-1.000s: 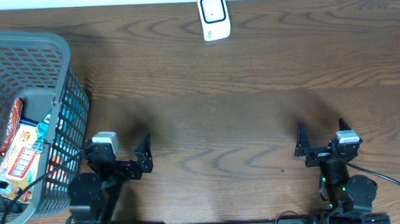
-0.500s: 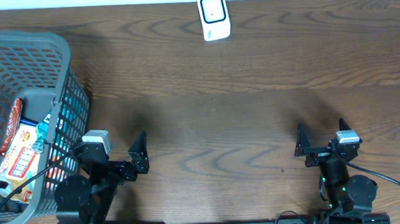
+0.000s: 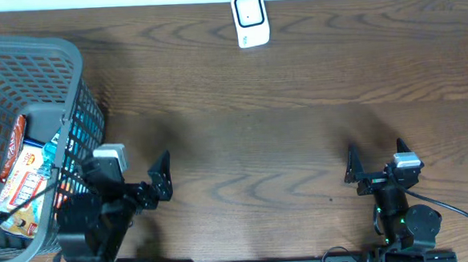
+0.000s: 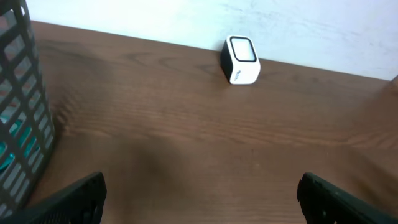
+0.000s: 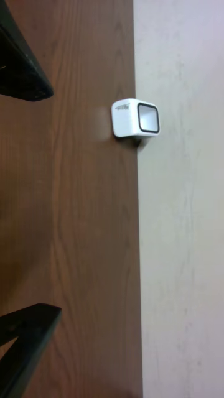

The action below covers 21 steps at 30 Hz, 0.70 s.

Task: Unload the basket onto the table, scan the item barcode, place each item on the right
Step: 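Raise the left gripper and move it over the grey basket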

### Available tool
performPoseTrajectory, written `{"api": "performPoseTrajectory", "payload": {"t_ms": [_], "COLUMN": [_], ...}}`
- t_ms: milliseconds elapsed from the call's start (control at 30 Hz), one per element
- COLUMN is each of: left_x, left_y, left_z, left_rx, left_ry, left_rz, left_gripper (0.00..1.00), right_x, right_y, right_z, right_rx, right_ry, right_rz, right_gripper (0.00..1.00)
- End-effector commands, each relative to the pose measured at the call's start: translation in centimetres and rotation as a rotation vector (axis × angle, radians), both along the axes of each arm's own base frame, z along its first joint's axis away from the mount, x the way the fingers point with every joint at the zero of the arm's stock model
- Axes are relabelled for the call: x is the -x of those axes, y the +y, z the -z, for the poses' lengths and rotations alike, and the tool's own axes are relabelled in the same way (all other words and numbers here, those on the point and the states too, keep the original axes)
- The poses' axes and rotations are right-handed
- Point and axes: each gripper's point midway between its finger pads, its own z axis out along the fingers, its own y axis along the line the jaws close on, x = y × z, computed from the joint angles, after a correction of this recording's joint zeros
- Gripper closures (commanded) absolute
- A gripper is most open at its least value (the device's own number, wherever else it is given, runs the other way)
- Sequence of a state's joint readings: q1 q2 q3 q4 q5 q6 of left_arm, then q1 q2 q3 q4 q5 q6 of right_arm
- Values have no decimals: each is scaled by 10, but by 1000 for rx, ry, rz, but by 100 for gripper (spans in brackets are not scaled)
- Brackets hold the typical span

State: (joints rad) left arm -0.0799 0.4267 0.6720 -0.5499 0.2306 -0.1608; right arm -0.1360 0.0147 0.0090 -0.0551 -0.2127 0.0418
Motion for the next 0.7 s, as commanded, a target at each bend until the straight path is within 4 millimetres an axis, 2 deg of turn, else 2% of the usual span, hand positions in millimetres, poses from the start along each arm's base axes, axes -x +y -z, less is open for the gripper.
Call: {"api": "performPoseTrajectory", "payload": {"t_ms": [0,233,500,667], "left_x": [-5,-8,-5,-7], "left_y": [0,0,0,0], "left_z": [-15,-20,1,0], "left_rx": [-3,-63,-69,-68], "left_ry": [9,117,223,223], "left_rz": [2,27,30,30], "left_gripper": [2,2,2,2], "right_x": [0,0,0,0], "right_y": [1,1,1,1], "right_z": [0,0,0,0], "right_rx": [-9,-9,-9,-9], "right_ry": [-3,-3,-3,-3], "right_rz": [0,0,-1,0], "right_gripper": [1,1,1,1]}}
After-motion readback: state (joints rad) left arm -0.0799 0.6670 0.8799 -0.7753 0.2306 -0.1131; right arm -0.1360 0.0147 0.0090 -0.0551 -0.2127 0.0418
